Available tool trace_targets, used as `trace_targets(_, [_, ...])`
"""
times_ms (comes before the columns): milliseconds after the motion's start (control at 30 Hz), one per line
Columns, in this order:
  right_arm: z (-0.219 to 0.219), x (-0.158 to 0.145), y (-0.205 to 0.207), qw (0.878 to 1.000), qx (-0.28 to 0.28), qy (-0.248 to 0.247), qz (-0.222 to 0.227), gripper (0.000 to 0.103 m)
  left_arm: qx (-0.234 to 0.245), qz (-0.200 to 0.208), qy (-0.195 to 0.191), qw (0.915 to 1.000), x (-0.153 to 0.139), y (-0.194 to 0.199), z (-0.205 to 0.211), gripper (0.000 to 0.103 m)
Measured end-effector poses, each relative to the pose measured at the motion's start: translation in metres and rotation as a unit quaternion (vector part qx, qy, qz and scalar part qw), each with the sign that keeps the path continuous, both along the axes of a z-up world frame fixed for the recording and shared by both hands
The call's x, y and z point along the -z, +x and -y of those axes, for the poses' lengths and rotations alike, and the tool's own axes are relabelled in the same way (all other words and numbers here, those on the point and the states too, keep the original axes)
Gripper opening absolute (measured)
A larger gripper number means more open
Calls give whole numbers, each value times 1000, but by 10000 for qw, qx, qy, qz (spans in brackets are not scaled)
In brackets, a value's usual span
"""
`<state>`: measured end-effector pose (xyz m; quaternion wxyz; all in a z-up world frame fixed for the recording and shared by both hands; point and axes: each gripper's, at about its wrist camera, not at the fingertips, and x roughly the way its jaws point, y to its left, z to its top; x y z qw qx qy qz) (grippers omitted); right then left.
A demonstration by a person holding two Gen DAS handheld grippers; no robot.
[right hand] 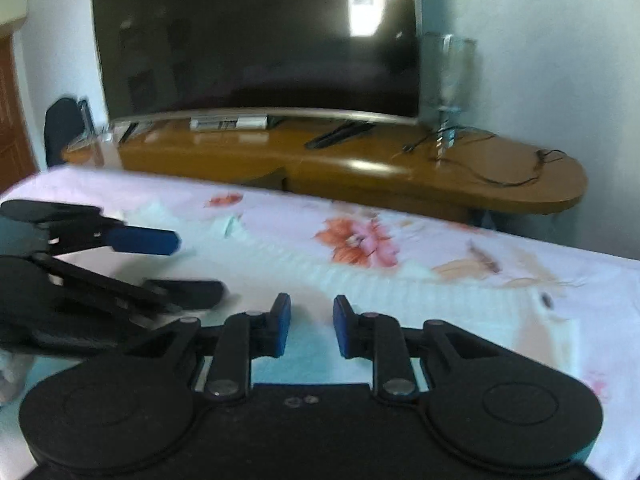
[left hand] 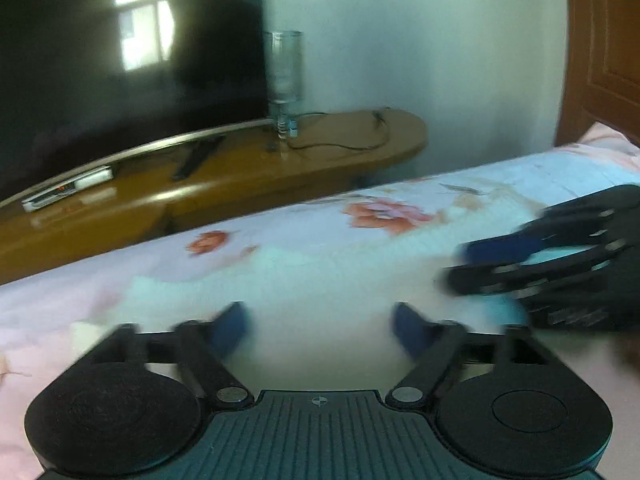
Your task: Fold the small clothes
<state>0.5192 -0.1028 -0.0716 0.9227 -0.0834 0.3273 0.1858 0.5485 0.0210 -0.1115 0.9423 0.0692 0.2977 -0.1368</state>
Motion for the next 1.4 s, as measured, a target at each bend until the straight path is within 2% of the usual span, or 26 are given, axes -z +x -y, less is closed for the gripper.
trace_targets(33, [6,-1,-1,9999,-90,-80,43,29,-115,-36,-36,9999,-1,0,-13,90])
trace_targets(67, [17,-3,-2,9997,-2,-220,85,38,-248,-11,-42,9997,-2,-3,-26,90])
trace_targets(133, [51,-5,-5,9970,569,-495,180,43,-477,-71,-182,9987,1,-5,-54,90])
trace_targets(167, [73,-3,-4,9958,797,-416,150,43,-599,-126,-348,9975,2,-4,-66,90])
trace_targets(200, [91,-3,-3,9957,905,-179,60,43,-723,-168,-358,9966,1,-1,-71,90])
trace_targets(233, [104,-5,-2,9955,940,101,-69,42,-790,-199,-383,9959,2,2,-72,90])
trace_targets(267, [106,-7,-2,9954,935,146,-137,42,-875,-217,-414,9951,2,2,-73,90])
trace_targets(333, [96,-18,-6,9950,993,-8,-97,37,-966,-137,-409,9944,-8,-7,-65,90])
trace_targets(433, [75,-36,-29,9976,600,322,110,41,-648,57,-713,9953,-24,-32,-44,90])
trace_targets(500, [44,-32,-42,9996,10,267,-72,41,-411,-45,-575,9975,-23,-39,-18,90])
trace_targets(600, [8,-15,-51,9995,-207,22,-252,41,-286,-402,-255,9985,-7,-38,1,91])
trace_targets(633, [0,-9,-52,9991,-241,-71,-331,41,-260,-311,-179,9990,-3,-42,-1,93])
trace_targets(700, [-5,-3,-57,9987,-278,-395,-130,42,-280,-257,-156,9992,-2,-47,-16,97])
trace_targets(767, [11,-8,-60,9981,-122,-605,-47,46,-511,-240,-156,9983,-4,-51,-43,97])
trace_targets(833, [45,-12,-58,9976,420,-542,-104,47,-792,-306,-124,9963,-5,-52,-67,99])
trace_targets(900, [78,-16,-61,9970,659,-350,-226,46,-1143,-435,-275,9921,-10,-57,-83,98])
trace_targets(967, [82,-28,-65,9948,937,-315,-249,40,-1242,-342,-443,9907,-23,-72,-81,98])
trace_targets(1033, [74,-41,-82,9960,881,5,-158,42,-994,-198,-716,9923,-34,-97,-63,98])
trace_targets(1100, [55,-45,-108,9980,577,183,-190,42,-710,-204,-725,9946,-37,-124,-37,98])
trace_targets(1200, [19,-33,-147,9990,254,87,-345,42,-532,-228,-631,9963,-31,-157,-8,99])
trace_targets(1333, [-13,-14,-175,9988,126,-186,-430,42,-657,-528,-600,9946,-10,-168,7,99])
trace_targets(1400, [-21,-6,-184,9987,80,-459,-182,43,-745,-409,-285,9960,-2,-175,4,99])
